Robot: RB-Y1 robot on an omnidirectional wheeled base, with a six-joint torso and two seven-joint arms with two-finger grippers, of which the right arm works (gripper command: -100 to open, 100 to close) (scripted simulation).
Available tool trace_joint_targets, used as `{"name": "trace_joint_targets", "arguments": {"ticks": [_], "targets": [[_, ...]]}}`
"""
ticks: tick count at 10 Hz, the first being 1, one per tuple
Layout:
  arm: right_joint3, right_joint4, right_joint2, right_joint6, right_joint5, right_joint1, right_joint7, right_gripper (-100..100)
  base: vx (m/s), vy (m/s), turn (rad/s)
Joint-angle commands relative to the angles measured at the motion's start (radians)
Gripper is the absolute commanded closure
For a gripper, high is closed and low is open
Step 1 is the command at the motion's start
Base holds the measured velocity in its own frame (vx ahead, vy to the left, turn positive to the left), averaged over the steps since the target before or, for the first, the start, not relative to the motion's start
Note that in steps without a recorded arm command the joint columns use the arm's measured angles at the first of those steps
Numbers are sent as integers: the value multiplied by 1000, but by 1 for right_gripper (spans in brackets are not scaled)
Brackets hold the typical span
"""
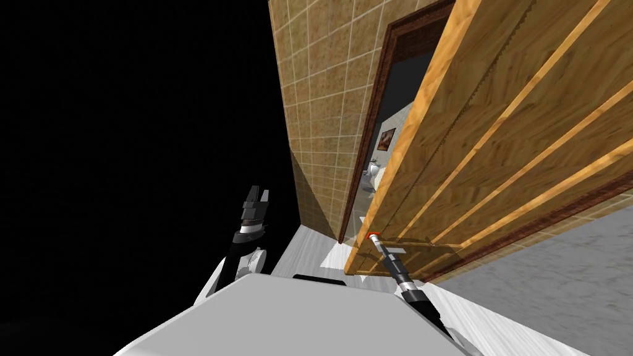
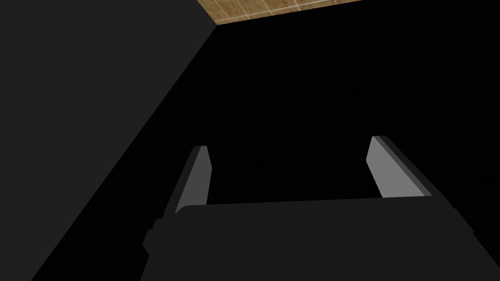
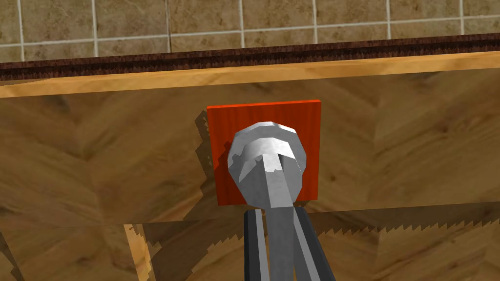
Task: Pull the door open
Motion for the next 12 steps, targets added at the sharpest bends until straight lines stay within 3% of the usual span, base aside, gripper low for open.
{"name": "trace_joint_targets", "arguments": {"ticks": [1, 2, 3, 6, 8, 11, 12], "targets": [[-1, 29, -7, -19, -3, -9, -9, 100, -97, -31, 60], [2, 18, 0, -12, 0, -5, -4, 100, -36, -7, 13], [10, 32, -6, -41, -2, 7, -11, 100, -141, -58, 230], [19, 48, -18, -80, -7, 24, -20, 100, -196, -88, 176], [23, 55, -23, -97, -9, 32, -23, 100, -159, -61, 102], [23, 55, -23, -97, -9, 32, -23, 100, -28, -11, -2], [28, 65, -29, -121, -11, 43, -29, 100, -88, -34, 188]]}}
